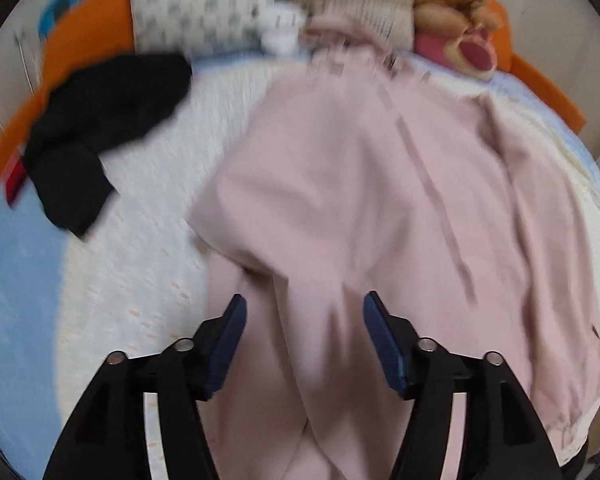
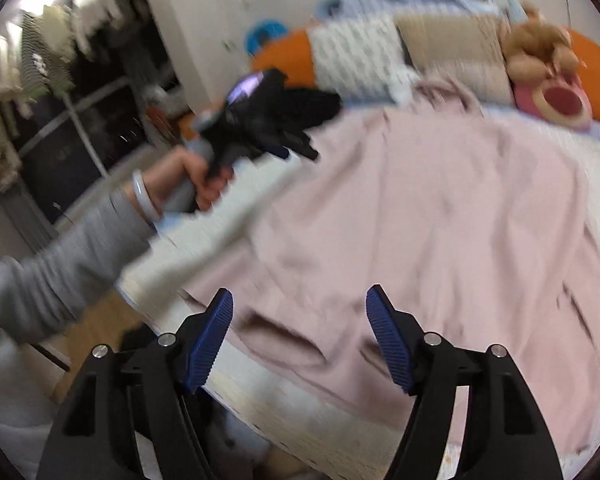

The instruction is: Fold large clothes

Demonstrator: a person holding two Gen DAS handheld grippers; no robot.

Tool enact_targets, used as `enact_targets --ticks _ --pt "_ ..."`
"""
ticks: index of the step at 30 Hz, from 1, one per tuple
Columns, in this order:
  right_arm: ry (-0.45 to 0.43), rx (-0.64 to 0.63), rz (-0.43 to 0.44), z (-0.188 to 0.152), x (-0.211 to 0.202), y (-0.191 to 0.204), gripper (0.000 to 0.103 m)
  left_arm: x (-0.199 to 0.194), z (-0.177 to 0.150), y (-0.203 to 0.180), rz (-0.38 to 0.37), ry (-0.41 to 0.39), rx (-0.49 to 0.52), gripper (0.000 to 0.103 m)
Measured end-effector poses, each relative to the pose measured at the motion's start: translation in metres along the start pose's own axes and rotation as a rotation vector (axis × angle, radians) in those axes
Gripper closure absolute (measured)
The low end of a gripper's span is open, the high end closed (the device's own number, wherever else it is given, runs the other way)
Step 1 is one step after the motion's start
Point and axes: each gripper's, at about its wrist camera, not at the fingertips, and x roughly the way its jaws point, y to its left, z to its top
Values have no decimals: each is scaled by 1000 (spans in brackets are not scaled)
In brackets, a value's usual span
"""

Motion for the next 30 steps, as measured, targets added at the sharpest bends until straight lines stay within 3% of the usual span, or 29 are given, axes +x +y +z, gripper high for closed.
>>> enact_targets --ticks 2,4,5,8,12,17,21,24,28,30 --pt "-56 -26 33 14 4 5 49 -25 9 -9 -56 -71 20 29" --pt "-49 -31 45 25 26 8 76 -38 25 -28 -63 -138 79 26" --pt "-33 -17 39 28 42 8 78 -36 33 -36 -50 -152 102 26" --pt "21 27 5 25 84 4 79 -4 64 -50 -37 -138 128 28" --pt "81 61 -25 3 111 0 79 64 98 -51 20 -31 134 40" --pt "192 50 -188 -23 136 -16 82 141 120 -32 11 63 26 48" --pt "192 38 -224 -37 131 -26 82 181 121 -21 -30 85 -37 45" --pt "199 49 -213 -38 132 -29 82 181 122 -26 -23 56 -18 44" --pt "154 72 -157 -31 116 -25 78 132 126 -7 -190 -23 -116 43" --pt "102 71 -129 -22 102 -19 78 100 121 4 -220 -83 -118 38"
